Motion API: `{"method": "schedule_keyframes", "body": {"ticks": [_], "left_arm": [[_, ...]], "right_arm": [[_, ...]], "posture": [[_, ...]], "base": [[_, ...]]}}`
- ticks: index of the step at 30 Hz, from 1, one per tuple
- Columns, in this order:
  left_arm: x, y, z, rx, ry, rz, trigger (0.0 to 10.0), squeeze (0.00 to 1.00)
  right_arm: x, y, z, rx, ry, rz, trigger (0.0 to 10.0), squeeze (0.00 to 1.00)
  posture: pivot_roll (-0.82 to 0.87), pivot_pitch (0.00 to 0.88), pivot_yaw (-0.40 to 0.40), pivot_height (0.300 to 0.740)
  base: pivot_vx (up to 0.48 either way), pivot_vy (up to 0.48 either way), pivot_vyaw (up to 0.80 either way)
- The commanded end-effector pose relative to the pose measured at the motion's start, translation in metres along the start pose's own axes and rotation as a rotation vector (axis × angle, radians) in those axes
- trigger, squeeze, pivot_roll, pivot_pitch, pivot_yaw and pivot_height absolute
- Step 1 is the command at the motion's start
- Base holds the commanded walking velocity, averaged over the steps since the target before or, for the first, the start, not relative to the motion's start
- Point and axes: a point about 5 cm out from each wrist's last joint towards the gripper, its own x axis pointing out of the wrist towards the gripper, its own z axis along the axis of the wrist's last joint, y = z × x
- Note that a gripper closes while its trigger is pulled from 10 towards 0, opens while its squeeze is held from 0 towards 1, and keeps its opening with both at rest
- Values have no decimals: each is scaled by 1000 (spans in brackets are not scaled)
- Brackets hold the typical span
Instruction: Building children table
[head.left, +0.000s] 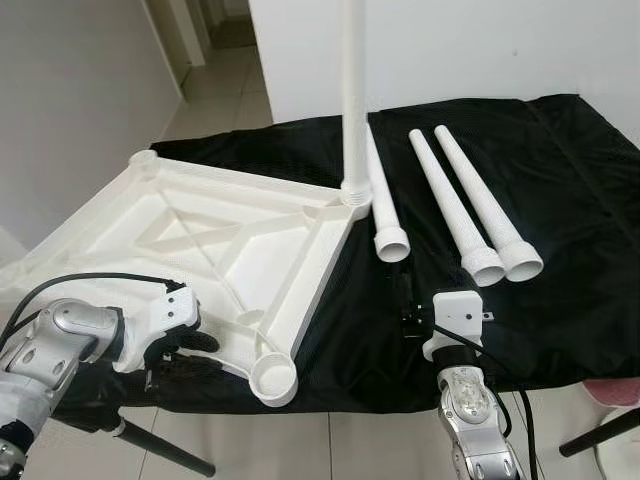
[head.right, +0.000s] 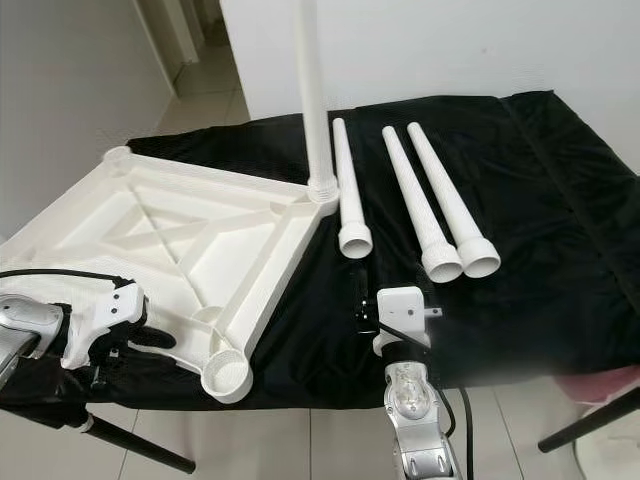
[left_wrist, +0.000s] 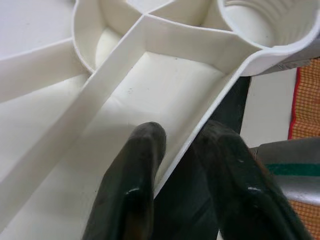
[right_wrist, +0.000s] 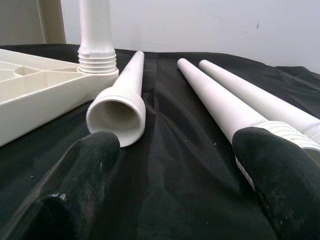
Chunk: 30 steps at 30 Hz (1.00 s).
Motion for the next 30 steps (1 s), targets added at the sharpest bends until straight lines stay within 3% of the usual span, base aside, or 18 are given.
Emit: {"method": "schedule_keyframes", "body": {"ticks": [1,6,9,16,17,18,24,25,26,27,29,30], "left_arm": [[-4,-1,-3,-31,-24,0,0,0],[4,-6,0,-37,-66,18,0,0],[35,-17,21,-44,-215,92,0,0],[50,-18,41,-53,-315,146,0,0],[57,-18,48,-51,-341,170,1451,0],[63,-20,54,-36,-362,184,10000,0],[77,-22,68,-22,-411,218,10000,0],[80,-24,72,-39,-433,211,10000,369],[80,-24,72,-39,-433,211,10000,369],[83,-26,75,-44,-448,195,10000,1000],[84,-29,77,-42,-452,186,10000,1000],[85,-34,80,-21,-444,181,10000,0]], "right_arm": [[-1,2,1,5,1,0,10000,0],[-1,3,1,5,1,1,10000,0],[0,5,2,11,2,2,10000,0],[1,6,2,15,2,5,10000,0],[1,6,2,15,3,6,10000,0],[1,6,2,16,4,7,10000,0],[1,6,2,17,4,10,10000,0],[1,6,3,17,4,11,10000,0],[1,6,3,17,4,11,10000,0],[1,6,3,17,4,11,10000,0],[1,6,3,17,4,11,10000,0],[1,6,3,19,4,8,10000,0]], "posture": [[-92,54,143,740],[-94,49,141,740],[-86,56,137,740],[-83,66,128,740],[-82,68,127,740],[-82,68,127,740],[-83,73,119,740],[-84,73,118,740],[-84,73,118,740],[-84,73,118,740],[-84,74,118,740],[-84,74,118,740]], "base": [[0,0,0],[0,0,0],[0,0,0],[0,0,0],[0,0,0],[0,0,0],[0,0,0],[0,0,0],[0,0,0],[0,0,0],[0,0,0],[0,0,0]]}}
